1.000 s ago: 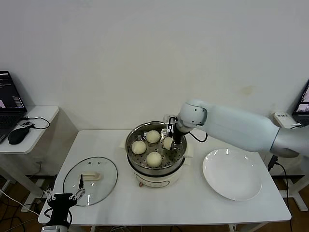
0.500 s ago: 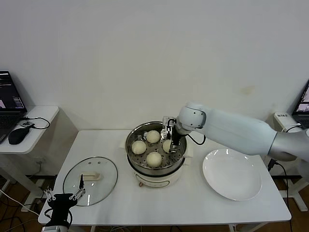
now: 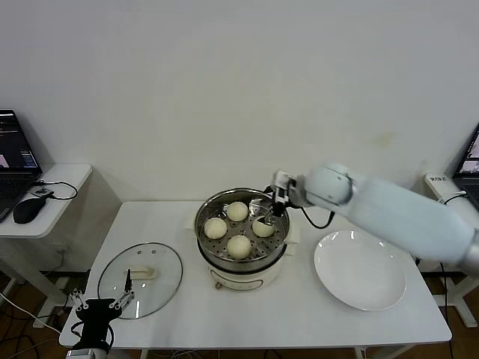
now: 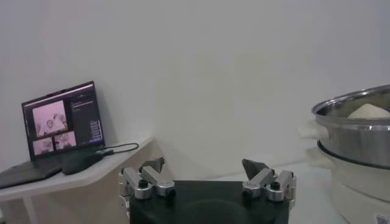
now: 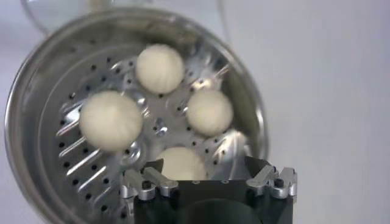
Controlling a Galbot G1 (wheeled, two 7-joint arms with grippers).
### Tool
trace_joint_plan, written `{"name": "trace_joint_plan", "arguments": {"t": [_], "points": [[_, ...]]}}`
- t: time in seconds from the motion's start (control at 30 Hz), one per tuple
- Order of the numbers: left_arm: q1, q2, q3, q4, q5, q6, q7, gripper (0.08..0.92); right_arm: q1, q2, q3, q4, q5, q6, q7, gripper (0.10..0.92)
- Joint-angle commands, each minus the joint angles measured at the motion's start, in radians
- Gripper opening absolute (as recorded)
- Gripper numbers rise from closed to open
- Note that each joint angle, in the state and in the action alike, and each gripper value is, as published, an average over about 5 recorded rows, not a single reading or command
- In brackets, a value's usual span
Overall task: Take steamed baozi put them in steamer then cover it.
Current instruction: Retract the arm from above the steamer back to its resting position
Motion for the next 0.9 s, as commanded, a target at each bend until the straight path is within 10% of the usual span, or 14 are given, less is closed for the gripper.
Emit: {"name": "trace_joint_plan", "arguments": {"t": [0.03, 0.47, 0.9], "points": [[-0.003, -0.005, 0.01, -0.002, 0.008, 0.002, 0.001, 0.823, -0.688, -0.154, 0.653, 0.203, -0.052, 0.349, 0.341, 0.823], [-0.006, 0.001, 0.023, 0.037, 0.062, 0.031, -0.02, 0.823, -1.472, 0.292, 1.397, 0.188, -0.397, 0.855, 0.24, 0.823], [-0.063, 0.067, -0.035, 0.211, 0.874, -0.092, -0.058, 0.823, -1.682, 0.632, 1.64, 0.19, -0.332, 0.852, 0.188, 0.823]]}}
